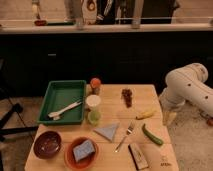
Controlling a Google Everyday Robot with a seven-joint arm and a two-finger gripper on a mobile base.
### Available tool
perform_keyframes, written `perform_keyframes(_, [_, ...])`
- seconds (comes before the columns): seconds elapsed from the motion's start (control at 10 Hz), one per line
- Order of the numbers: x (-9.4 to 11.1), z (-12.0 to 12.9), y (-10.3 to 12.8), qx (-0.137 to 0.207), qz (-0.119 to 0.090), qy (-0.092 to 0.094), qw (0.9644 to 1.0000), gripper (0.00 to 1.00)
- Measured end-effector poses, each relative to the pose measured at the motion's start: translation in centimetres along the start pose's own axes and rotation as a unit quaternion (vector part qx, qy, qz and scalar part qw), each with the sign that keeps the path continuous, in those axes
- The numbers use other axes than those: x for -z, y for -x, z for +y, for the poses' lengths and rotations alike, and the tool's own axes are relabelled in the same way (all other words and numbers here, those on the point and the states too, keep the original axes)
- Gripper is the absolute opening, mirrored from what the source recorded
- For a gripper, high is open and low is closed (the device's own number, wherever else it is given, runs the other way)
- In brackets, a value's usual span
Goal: Place sponge in plastic cup
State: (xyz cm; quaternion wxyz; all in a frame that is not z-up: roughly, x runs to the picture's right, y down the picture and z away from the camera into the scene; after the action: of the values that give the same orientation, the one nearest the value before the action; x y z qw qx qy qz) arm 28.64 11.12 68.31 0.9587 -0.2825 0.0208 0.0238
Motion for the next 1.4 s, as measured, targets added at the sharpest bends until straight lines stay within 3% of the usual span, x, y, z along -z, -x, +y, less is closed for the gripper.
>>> perform_keyframes(0.2, [-0.1, 0.1, -0.1, 0.001, 0.006, -0.003, 1.0000, 0.80])
perform_keyframes(0.5, [-0.5, 2.8, 2.4, 0.029, 0.007, -0.013, 0.9995, 0.80])
perform_keyframes(0.8, [-1.4, 5.0, 8.4, 0.093, 0.003, -0.021, 0.9955, 0.80])
perform_keyframes(1.0, [-2.0, 5.7, 10.9, 0.118, -0.006, -0.023, 0.9927, 0.80])
perform_keyframes(1.4, [-2.0, 5.7, 10.8, 0.118, -0.005, -0.022, 0.9927, 0.80])
